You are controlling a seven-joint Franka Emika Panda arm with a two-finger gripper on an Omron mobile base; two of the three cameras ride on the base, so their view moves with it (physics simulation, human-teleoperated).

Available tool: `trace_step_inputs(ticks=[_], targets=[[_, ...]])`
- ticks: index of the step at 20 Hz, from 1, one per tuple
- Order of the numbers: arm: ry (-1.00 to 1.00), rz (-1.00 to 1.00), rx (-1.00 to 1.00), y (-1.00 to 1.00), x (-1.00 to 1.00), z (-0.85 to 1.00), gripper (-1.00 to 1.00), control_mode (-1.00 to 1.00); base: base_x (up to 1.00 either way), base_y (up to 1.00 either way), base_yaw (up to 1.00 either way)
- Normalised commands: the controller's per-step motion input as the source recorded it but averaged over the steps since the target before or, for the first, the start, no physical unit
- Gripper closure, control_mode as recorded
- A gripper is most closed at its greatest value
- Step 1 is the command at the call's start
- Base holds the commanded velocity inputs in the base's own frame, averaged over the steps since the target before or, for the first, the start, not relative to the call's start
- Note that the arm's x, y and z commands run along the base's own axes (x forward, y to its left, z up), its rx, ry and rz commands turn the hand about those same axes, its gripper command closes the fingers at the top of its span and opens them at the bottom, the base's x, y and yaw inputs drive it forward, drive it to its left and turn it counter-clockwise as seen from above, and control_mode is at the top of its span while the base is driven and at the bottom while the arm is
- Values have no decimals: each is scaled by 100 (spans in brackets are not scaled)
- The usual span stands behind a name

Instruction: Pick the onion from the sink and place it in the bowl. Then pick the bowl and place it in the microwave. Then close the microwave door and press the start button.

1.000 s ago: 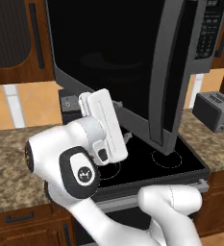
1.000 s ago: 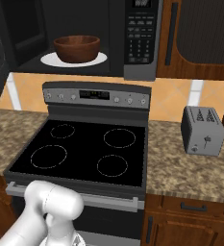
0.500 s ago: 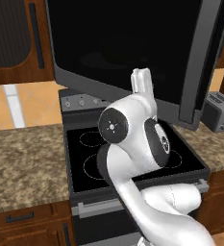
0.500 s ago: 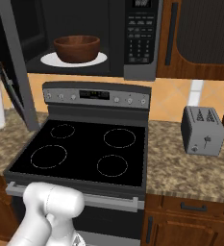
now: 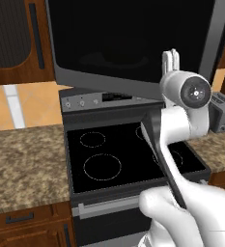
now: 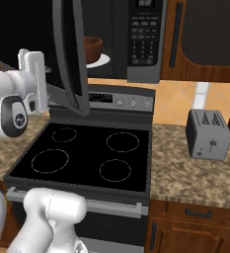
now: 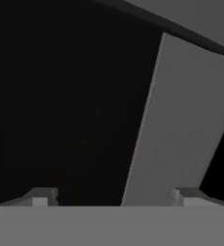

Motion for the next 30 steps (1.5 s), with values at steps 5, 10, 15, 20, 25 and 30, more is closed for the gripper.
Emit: trace_step_inputs(ticks=[5,10,15,20,25,30], targets=[[4,20,21,-11,90,28,-100,-100,0,0,0],[7,19,20,-1,86,30,-100,-100,0,0,0],[0,18,18,-1,77,1,-100,-100,0,0,0],[1,15,18,0,73,0,-100,-100,0,0,0],[5,14,15,0,67,0,-100,-100,0,0,0],[3,13,9,0,12,0,-100,-100,0,0,0]])
